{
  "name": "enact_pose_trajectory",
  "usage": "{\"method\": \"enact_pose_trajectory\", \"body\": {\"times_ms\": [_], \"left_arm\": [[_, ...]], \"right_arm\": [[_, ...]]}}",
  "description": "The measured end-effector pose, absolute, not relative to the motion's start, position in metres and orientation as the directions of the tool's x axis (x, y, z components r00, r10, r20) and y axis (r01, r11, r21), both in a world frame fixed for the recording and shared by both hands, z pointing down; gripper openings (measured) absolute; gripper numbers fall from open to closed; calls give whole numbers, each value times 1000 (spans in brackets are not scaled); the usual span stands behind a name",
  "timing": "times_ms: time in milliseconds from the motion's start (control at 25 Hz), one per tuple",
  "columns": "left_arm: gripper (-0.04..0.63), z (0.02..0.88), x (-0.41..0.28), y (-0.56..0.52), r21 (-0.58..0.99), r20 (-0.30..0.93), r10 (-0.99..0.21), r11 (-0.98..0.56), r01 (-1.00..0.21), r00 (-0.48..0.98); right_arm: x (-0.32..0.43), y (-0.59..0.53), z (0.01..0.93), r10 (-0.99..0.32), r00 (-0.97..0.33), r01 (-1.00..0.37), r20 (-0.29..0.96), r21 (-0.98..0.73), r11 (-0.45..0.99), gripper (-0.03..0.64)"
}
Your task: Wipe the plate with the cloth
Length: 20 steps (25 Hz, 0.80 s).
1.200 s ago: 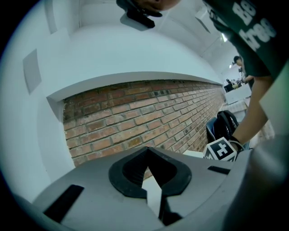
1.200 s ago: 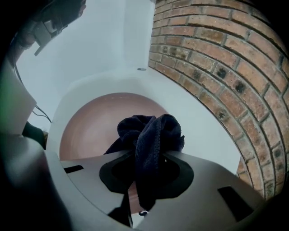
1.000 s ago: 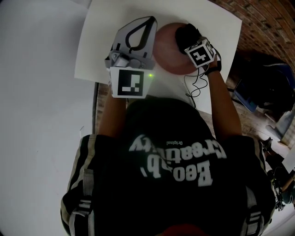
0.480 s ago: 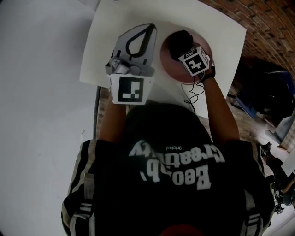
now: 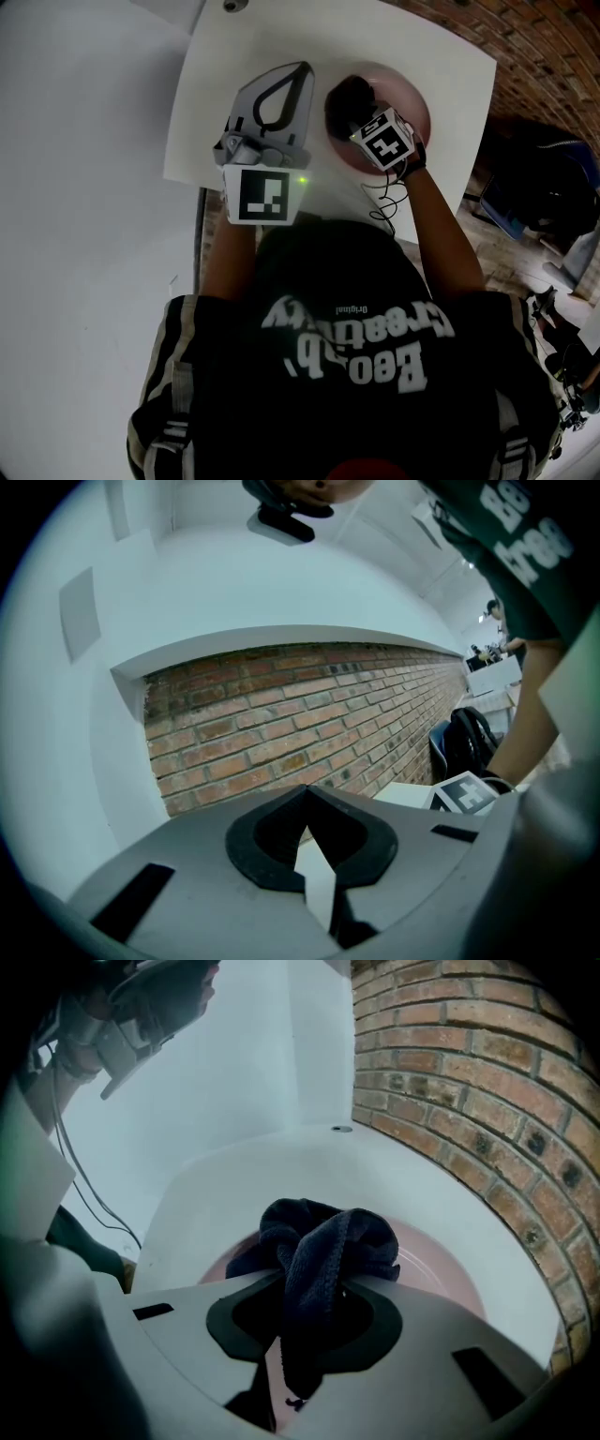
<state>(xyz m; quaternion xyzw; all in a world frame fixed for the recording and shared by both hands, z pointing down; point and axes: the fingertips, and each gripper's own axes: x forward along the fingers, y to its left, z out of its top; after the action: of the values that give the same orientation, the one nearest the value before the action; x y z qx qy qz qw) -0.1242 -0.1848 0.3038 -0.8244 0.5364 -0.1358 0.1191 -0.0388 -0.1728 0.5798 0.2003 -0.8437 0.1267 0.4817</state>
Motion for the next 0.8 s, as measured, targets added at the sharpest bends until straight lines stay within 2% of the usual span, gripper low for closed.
{"method": "enact_pose_trajectory", "body": {"times_ms": [800], "left_arm": [[-2, 302, -103, -179, -345, 97, -894, -442, -828, 437]], "right_arm": [[43, -206, 577, -360, -308, -678, 881, 63, 732, 75]]}}
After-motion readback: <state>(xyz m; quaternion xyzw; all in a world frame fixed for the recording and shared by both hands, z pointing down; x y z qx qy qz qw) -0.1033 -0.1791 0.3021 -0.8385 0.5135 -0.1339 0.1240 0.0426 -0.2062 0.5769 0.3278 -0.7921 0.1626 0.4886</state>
